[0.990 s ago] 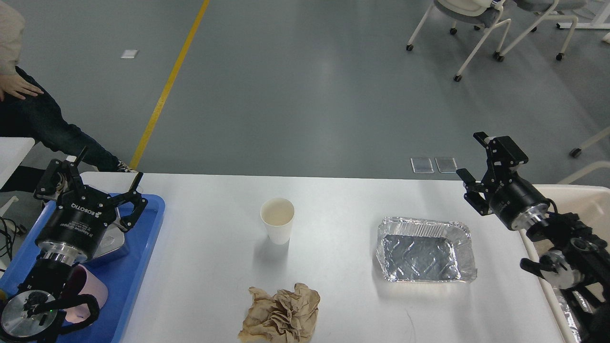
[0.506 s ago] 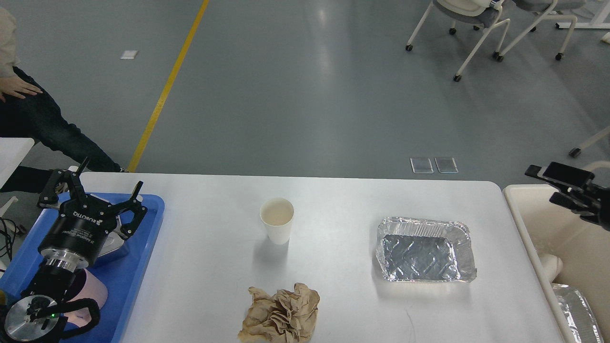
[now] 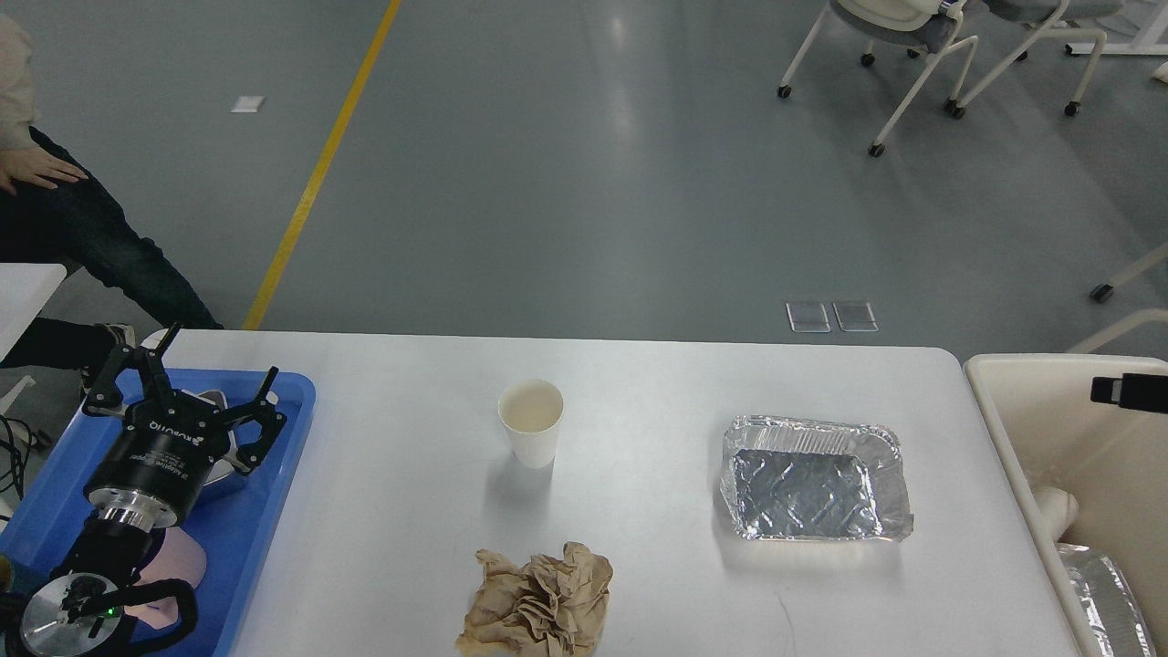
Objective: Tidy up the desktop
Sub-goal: 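Reach the right gripper to the foil tray edge and grasp it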
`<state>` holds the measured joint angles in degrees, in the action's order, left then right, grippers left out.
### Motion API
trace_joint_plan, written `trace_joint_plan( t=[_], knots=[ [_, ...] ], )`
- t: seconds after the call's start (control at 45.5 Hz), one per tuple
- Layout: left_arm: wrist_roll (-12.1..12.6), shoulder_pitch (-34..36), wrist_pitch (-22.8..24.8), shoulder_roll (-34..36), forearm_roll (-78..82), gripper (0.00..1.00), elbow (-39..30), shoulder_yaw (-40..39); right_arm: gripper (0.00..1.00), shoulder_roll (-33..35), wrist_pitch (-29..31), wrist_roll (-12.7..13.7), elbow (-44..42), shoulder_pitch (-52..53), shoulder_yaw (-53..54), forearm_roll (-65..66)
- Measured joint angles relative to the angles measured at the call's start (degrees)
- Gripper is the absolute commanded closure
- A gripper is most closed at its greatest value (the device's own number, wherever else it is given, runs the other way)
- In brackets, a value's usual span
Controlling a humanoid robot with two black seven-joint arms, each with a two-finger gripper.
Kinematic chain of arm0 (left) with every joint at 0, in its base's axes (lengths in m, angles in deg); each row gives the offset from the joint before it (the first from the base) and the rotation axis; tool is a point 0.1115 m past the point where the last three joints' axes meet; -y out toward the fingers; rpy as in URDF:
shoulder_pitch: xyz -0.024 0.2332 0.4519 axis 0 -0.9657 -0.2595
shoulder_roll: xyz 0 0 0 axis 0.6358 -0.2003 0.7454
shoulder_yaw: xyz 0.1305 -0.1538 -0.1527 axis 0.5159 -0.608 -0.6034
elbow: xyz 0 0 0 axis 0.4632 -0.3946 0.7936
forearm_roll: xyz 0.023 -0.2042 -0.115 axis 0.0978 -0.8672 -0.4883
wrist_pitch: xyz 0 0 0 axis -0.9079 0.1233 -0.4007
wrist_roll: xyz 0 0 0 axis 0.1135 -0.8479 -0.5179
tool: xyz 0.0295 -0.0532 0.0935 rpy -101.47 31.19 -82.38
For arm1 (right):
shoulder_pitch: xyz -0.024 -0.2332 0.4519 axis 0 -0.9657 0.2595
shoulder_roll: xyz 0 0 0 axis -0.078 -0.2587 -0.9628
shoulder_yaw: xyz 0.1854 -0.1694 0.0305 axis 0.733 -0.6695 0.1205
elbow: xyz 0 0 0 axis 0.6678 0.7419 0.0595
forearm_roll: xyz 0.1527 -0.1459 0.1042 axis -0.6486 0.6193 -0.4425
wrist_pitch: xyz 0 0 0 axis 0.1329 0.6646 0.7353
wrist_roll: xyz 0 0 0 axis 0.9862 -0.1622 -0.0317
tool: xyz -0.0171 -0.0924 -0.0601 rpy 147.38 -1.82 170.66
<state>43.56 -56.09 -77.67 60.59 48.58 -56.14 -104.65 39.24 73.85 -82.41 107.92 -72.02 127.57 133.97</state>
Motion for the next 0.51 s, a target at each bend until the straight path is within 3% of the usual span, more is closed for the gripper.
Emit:
trace_joint_plan(
  t=[0.132, 0.308, 0.506],
  knots=[
    [0.03, -0.25, -0.18, -0.01, 0.02, 0.03, 0.06, 0.0, 0.0, -2.61, -0.72, 0.19, -0.12, 0.25, -0.65, 8.89],
    [0.02, -0.32, -0.56, -0.21, 0.04, 0.03, 0.13, 0.07, 0.0, -6.55, -1.42, 0.25, -1.82, 0.48, -0.97, 10.67],
    [-0.02, -0.32, -0.79, -0.23, 0.04, 0.03, 0.14, 0.14, 0.0, -18.73, -0.83, -0.02, -12.11, 4.51, -4.51, 13.79]
  ],
)
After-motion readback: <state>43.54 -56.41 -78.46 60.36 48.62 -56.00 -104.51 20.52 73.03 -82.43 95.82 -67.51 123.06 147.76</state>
